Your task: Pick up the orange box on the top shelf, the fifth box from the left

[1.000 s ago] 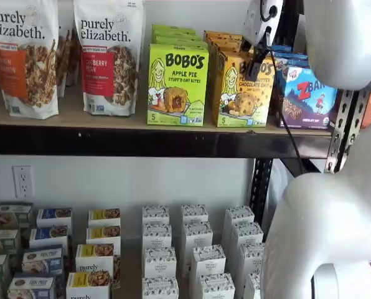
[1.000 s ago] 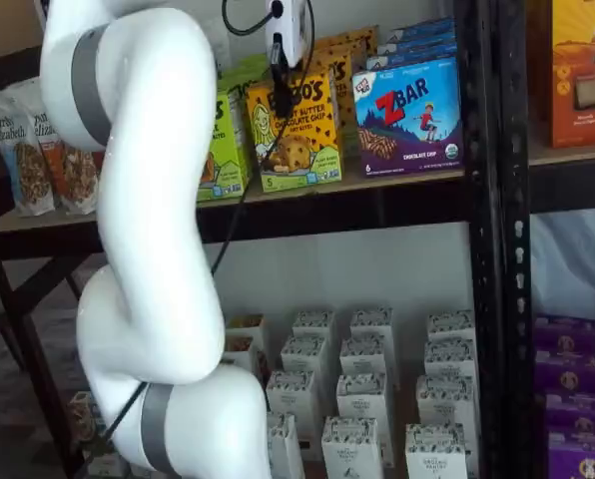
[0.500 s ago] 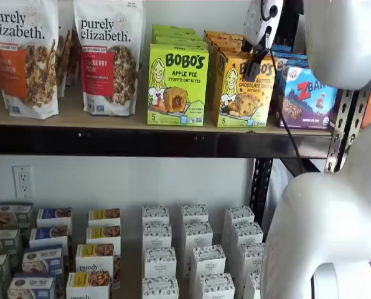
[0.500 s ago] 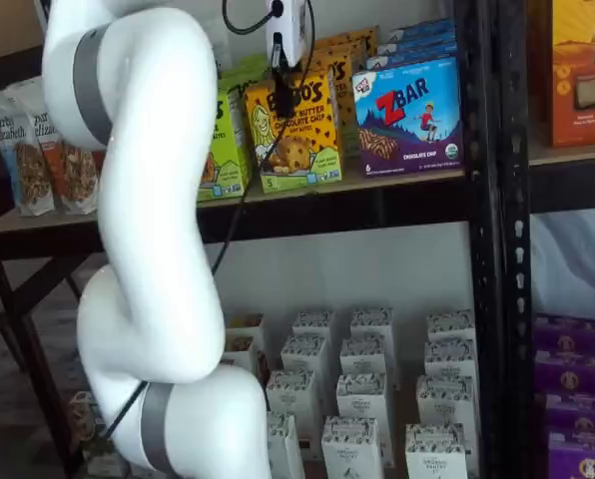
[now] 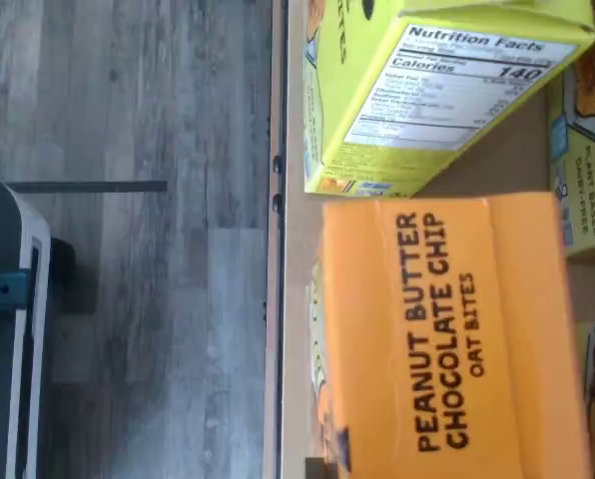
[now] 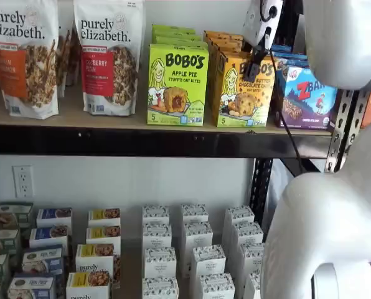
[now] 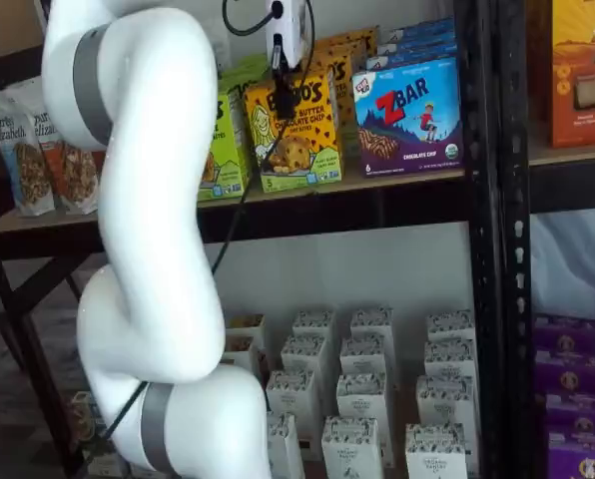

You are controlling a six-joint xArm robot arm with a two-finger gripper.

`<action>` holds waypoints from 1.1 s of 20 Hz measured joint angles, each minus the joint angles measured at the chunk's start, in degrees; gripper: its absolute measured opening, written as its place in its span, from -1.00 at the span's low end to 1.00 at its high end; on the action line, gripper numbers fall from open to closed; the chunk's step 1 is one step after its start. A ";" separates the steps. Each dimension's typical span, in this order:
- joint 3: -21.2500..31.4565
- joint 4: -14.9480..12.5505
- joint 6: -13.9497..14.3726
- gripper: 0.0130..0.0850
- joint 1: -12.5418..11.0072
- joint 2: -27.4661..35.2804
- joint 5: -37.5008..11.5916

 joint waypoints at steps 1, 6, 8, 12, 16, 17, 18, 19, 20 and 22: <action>0.01 0.09 -0.02 0.00 -0.03 -0.01 -0.01; -0.13 0.35 -0.05 -0.33 -0.13 0.03 0.18; -0.31 0.04 0.01 -0.33 -0.03 0.13 0.45; -0.72 0.15 0.14 -0.33 0.02 0.22 1.51; 1.36 1.19 0.24 -0.33 -0.09 -1.97 0.44; 1.95 1.45 0.27 -0.33 -0.13 -2.60 0.12; 2.68 1.80 0.29 -0.33 -0.19 -3.49 -0.15; 3.42 2.13 0.29 -0.33 -0.31 -4.39 -0.32; 3.93 2.34 0.26 -0.33 -0.43 -5.09 -0.37; 5.28 2.80 0.08 -0.33 -0.82 -6.96 -0.28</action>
